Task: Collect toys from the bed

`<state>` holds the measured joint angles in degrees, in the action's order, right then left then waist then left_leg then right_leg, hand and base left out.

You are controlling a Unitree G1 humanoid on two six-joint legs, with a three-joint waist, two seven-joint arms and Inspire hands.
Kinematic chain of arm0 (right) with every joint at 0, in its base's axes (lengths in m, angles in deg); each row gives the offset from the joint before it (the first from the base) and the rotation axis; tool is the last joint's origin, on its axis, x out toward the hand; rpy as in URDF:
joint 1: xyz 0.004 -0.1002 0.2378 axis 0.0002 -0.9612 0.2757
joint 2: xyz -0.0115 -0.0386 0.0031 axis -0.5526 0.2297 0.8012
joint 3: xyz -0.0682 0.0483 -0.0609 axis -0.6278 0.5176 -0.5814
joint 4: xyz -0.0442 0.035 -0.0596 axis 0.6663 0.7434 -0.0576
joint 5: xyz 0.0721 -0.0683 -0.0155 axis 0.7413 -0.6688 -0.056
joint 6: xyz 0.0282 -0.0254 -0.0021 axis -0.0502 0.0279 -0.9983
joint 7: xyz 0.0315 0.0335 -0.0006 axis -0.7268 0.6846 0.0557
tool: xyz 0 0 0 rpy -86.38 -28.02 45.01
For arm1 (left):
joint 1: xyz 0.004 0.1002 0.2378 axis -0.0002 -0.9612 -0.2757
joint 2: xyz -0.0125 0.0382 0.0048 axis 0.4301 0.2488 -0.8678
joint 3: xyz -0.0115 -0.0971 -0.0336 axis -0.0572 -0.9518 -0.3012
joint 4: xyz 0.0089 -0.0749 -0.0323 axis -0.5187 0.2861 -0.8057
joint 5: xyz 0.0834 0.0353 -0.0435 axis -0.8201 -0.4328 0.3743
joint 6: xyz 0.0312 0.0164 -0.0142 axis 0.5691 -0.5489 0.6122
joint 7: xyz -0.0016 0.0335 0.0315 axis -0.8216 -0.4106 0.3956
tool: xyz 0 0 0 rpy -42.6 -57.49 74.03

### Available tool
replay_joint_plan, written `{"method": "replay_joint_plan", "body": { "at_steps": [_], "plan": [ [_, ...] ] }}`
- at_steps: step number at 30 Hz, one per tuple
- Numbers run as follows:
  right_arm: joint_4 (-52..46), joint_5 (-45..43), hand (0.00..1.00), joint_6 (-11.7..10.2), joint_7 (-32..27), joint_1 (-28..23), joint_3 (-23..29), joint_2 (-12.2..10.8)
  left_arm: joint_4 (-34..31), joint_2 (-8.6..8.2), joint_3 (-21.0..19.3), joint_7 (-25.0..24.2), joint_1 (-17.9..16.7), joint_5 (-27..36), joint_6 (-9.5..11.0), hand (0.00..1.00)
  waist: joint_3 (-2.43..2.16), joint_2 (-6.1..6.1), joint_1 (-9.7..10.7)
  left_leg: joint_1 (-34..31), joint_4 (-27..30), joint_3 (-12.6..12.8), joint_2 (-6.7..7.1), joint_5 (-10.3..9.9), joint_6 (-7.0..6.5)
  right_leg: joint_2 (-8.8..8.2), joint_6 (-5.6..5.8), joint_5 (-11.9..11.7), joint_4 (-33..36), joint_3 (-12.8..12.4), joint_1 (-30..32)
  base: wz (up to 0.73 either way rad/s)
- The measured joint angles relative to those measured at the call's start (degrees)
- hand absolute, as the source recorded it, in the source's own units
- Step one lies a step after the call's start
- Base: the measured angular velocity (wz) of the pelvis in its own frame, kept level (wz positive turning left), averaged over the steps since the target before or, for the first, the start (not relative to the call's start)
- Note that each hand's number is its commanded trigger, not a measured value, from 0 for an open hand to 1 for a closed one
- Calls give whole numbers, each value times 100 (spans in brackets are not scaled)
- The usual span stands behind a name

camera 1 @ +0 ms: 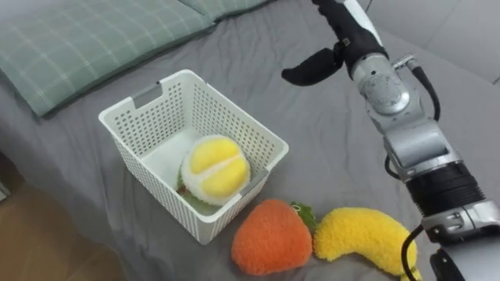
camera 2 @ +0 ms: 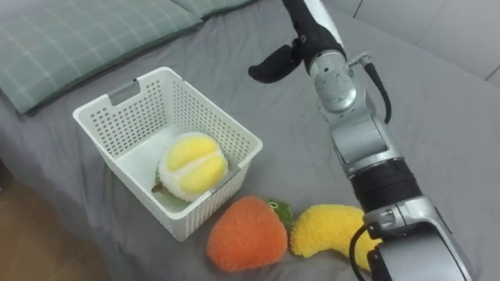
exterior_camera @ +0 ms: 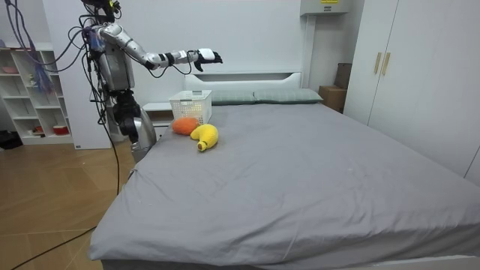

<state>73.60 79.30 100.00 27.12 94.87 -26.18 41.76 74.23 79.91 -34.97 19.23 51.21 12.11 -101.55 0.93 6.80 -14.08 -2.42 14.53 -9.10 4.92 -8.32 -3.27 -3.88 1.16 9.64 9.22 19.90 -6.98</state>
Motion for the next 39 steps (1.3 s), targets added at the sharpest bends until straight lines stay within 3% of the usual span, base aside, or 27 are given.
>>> {"method": "replay_joint_plan", "body": {
  "at_steps": [3, 6, 11, 18, 25, 29, 35, 39],
  "plan": [
    [-1, 55, 0, 0, -76, -94, -1, 19, 1, 23, 26, 1, 16, 51, 0, 0, -9, -41, 131, 111, -91, 152, -41, -16, -6, 8, 0, 0, 45, -205, 1, -32],
    [-28, 45, 0, -18, -134, -363, 110, 44, 8, 7, 0, 1, 174, 6, -3, 0, -66, -73, 267, 120, -112, 283, -64, -24, -17, 11, 0, -1, 48, -326, 61, -22],
    [-28, -132, 0, 11, -124, -727, 219, 31, 7, -3, -26, 11, 380, 144, -6, 0, -81, -182, 323, 188, -234, 656, -155, -33, -31, 45, -11, -43, 65, -642, 183, -36],
    [-75, -170, 0, 36, 77, -1333, 214, 6, 11, 23, -15, 28, 438, 291, 24, 0, -84, -186, 573, 381, -434, 903, -217, -34, -31, 79, -11, -43, 56, -875, 209, -21],
    [-7, -372, 0, 29, 188, -1840, 204, -15, 171, 28, -6, 78, 519, 294, 160, 0, -71, -183, 625, 496, -573, 1051, -235, -35, -31, 85, -11, -43, 33, -879, 201, -11],
    [296, -388, 0, 17, 188, -2151, 202, -69, 127, -1, 66, 223, 518, 297, 359, 0, -54, -169, 601, 492, -588, 1053, -234, -36, -32, 85, -11, -43, 32, -887, 217, -1],
    [851, -395, 0, -10, 196, -2165, 195, -72, 157, -4, 93, 262, 520, 439, 515, 0, -16, -238, 591, 467, -587, 1075, -242, -37, -31, 88, -12, -44, 48, -908, 275, -5],
    [930, -489, 0, -53, 195, -2157, 198, -70, 168, -4, 107, 226, 522, 520, 515, 0, -32, -267, 595, 227, -532, 1077, -248, -31, -27, 96, -34, -58, 60, -908, 495, 0]
  ]
}}
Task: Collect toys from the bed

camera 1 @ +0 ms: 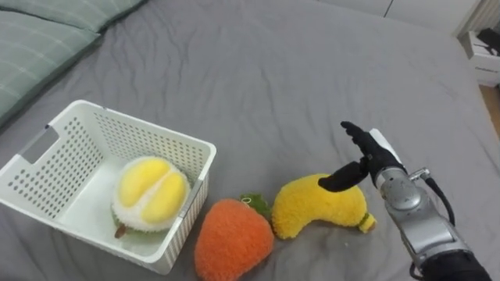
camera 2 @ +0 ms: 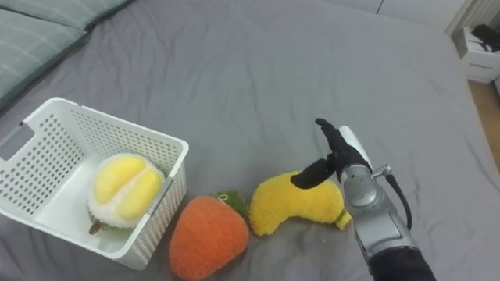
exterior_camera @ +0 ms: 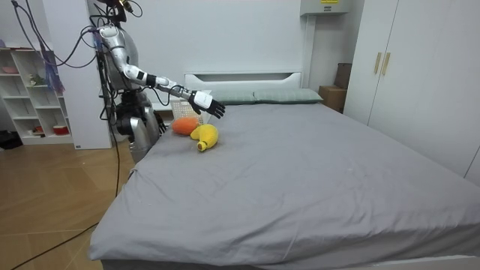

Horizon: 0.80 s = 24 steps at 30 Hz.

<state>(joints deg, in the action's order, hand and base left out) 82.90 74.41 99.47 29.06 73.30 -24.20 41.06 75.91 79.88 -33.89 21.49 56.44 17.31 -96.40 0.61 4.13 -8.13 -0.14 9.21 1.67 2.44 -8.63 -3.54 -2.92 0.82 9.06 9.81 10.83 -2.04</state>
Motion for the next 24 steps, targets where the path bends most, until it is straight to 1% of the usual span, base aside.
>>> {"method": "replay_joint_plan", "body": {
  "at_steps": [2, 5, 7, 8, 9, 11, 13, 16, 18, 19, 20, 21, 22, 23, 24],
  "plan": [
    [202, -166, 0, -102, 0, 16, 1, -1, 0, 3, 56, -26, 2, 119, 2, 0, -5, -21, 1, -37, 12, 5, 1, 0, 0, -2, -1, -1, -10, 13, 19, 6],
    [415, -285, 0, -144, 0, 16, 0, -29, 3, 9, 166, -80, -6, 277, 16, 0, -9, -79, -11, -42, -1, -5, 2, -1, -1, -4, 0, 0, -21, 26, 25, 2],
    [510, -283, 0, -220, -2, 29, 0, -30, 9, 22, 224, -103, -3, 478, 85, 0, -24, -106, -23, -106, -2, -1, -1, -1, -1, -3, 0, 0, -12, 11, 101, -2],
    [656, -285, 0, -317, -6, 78, -3, -31, 54, 32, 287, -116, 31, 570, 129, 0, -22, -117, -25, -154, 5, 3, -1, 1, 0, -5, -1, 0, -10, 5, 152, -6],
    [857, -302, 0, -368, -7, 123, -17, -33, 156, 42, 336, -129, 90, 645, 156, 0, -25, -124, -47, -184, 8, 26, -4, 1, 0, -4, -1, 0, -1, -5, 193, -5],
    [1143, -324, 0, -369, -17, 219, -129, -22, 184, 73, 419, -136, 118, 745, 185, 0, -25, -129, -89, -252, 12, 100, -22, 2, 0, -3, -9, -6, 21, -19, 285, -12],
    [1344, -334, 0, -376, -34, 291, -224, -2, 207, 78, 438, -138, 175, 782, 203, 0, -24, -126, -125, -355, 21, 106, -33, 3, 3, 3, -25, -17, 38, -35, 402, -11],
    [1795, -350, 0, -439, -81, 458, -337, -4, 334, 119, 606, -141, 350, 868, 235, 0, -17, -129, -172, -476, 36, 142, -44, 6, 6, 7, -25, -17, 81, -53, 536, 0],
    [2106, -347, 0, -521, -83, 642, -402, -12, 459, 124, 662, -141, 468, 903, 256, 0, 1, -134, -175, -544, 42, 149, -46, 6, 7, 5, -25, -17, 85, -55, 611, 0],
    [2171, -347, 0, -541, -83, 700, -420, -11, 474, 124, 663, -141, 488, 904, 271, 0, 20, -133, -171, -558, 43, 149, -47, 7, 7, 5, -25, -17, 84, -55, 624, 0],
    [2221, -347, 0, -571, -85, 764, -424, -7, 509, 125, 663, -139, 531, 904, 312, 0, 54, -129, -169, -586, 43, 152, -48, 8, 8, 7, -25, -17, 83, -53, 649, 0],
    [2221, -347, 0, -591, -85, 809, -426, -7, 523, 125, 664, -135, 550, 904, 343, 0, 60, -125, -170, -636, 43, 154, -49, 8, 8, 7, -24, -17, 84, -52, 699, 0],
    [2228, -347, 0, -602, -87, 839, -426, -7, 536, 125, 665, -131, 567, 905, 353, 0, 76, -126, -166, -649, 43, 152, -49, 8, 8, 7, -25, -17, 83, -52, 713, 0],
    [2265, -348, 0, -626, -87, 903, -427, -7, 621, 125, 665, -124, 632, 905, 367, 0, 107, -125, -162, -667, 42, 151, -49, 8, 8, 7, -24, -17, 79, -46, 727, 4],
    [2271, -348, 0, -657, -87, 915, -426, 0, 647, 125, 664, -118, 657, 909, 369, 0, 112, -119, -160, -695, 42, 146, -49, 7, 8, 10, -24, -17, 77, -37, 750, 4]
  ]
}}
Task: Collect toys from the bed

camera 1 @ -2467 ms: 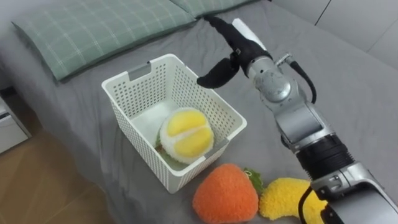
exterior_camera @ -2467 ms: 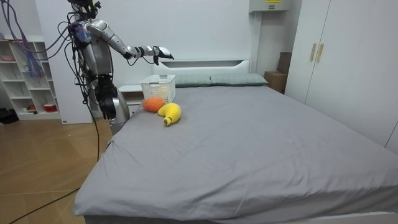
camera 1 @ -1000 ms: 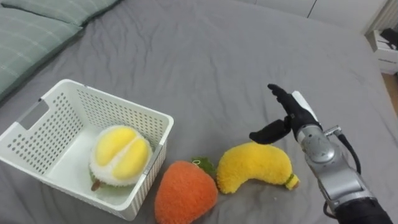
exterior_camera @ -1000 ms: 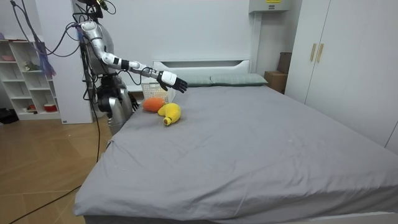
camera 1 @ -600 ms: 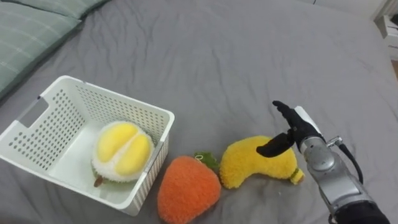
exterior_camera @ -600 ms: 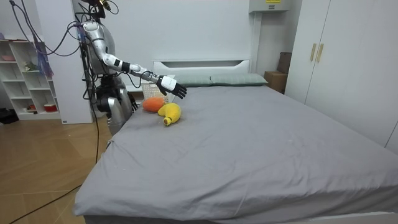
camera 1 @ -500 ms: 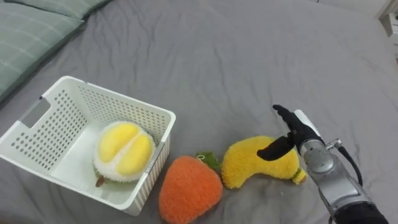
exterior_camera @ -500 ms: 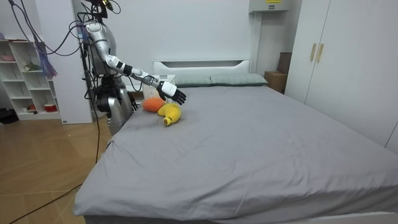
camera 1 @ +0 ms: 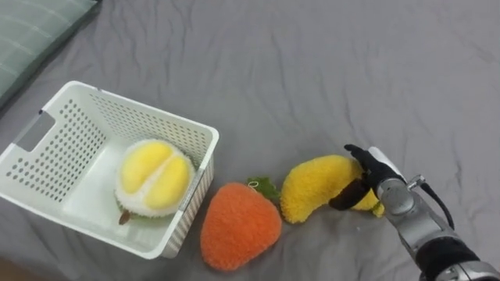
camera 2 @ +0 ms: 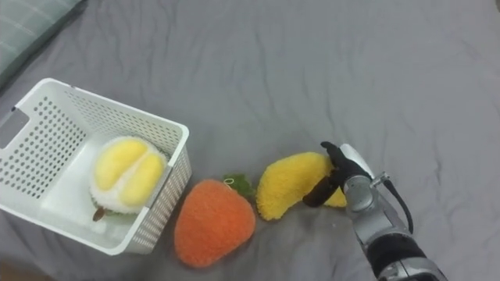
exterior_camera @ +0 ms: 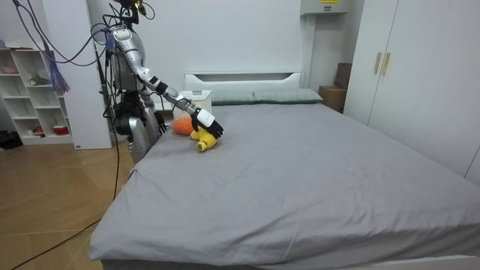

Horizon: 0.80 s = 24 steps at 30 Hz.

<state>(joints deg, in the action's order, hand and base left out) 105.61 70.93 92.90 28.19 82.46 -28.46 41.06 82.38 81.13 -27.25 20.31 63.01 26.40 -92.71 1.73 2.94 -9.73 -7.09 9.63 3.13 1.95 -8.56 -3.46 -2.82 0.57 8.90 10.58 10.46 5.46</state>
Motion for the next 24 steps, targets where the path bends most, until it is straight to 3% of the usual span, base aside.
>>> {"method": "replay_joint_plan", "body": {
  "at_steps": [10, 12, 14, 16, 18, 24],
  "plan": [
    [250, -443, 0, -129, -129, 84, -1, 22, 53, -6, -5, -27, 51, -8, 135, 0, -1, 2, -66, -129, 2, 1, 1, 0, 0, -1, 0, 0, -1, -1, 163, -2],
    [435, -454, 14, -161, -182, 148, -3, 23, 103, -6, 4, -26, 59, -4, 154, 0, 0, -4, -92, -124, 3, 1, 0, 0, 0, -1, 0, 0, -5, -4, 161, 0],
    [561, -454, 52, -160, -222, 190, -12, 23, 108, 1, 106, -26, 63, 5, 157, 0, -3, -18, -125, -125, 4, 2, 0, 0, 0, -4, 0, 0, -4, -2, 162, 0],
    [574, -461, 68, -159, -250, 201, -11, 24, 115, 1, 184, -30, 72, 65, 171, 0, -3, -29, -155, -134, 4, 6, 0, 0, 0, -5, 0, 0, -4, 2, 170, 0],
    [574, -581, 100, -161, -268, 248, -6, 26, 241, 1, 188, -90, 105, 88, 222, 0, -2, -37, -166, -146, 6, 6, -2, 1, 0, -4, 0, 0, 4, 9, 181, 0],
    [794, -632, 100, -248, -418, 276, -5, 34, 478, -2, 206, -219, 200, 126, 246, 0, 1, -91, -190, -175, 43, -1, -2, 1, 0, -9, -3, -2, 15, 41, 184, 1]
  ]
}}
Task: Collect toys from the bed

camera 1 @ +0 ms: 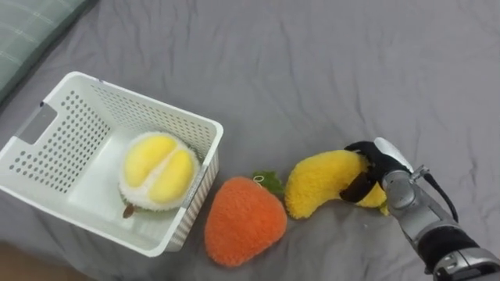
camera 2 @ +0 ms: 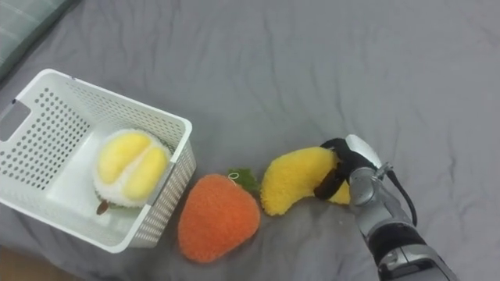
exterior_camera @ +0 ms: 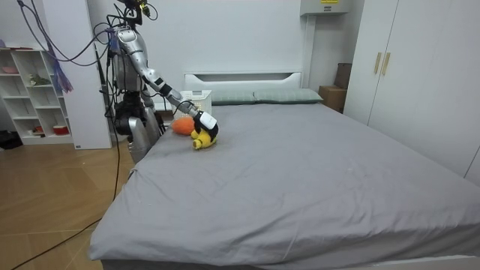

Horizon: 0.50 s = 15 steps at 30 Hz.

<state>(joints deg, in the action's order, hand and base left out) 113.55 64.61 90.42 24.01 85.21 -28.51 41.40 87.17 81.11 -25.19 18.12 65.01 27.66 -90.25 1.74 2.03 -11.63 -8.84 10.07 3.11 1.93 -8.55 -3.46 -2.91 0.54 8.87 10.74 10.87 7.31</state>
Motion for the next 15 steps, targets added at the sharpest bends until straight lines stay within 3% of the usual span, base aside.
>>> {"method": "replay_joint_plan", "body": {
  "at_steps": [15],
  "plan": [
    [96, 7, 100, -161, 38, 2, 4, 18, -4, 0, -6, -42, 10, -35, 1, 0, -4, -35, -33, -157, 47, 6, -4, 0, 0, 0, -10, -6, 6, 4, 137, 0]
  ]
}}
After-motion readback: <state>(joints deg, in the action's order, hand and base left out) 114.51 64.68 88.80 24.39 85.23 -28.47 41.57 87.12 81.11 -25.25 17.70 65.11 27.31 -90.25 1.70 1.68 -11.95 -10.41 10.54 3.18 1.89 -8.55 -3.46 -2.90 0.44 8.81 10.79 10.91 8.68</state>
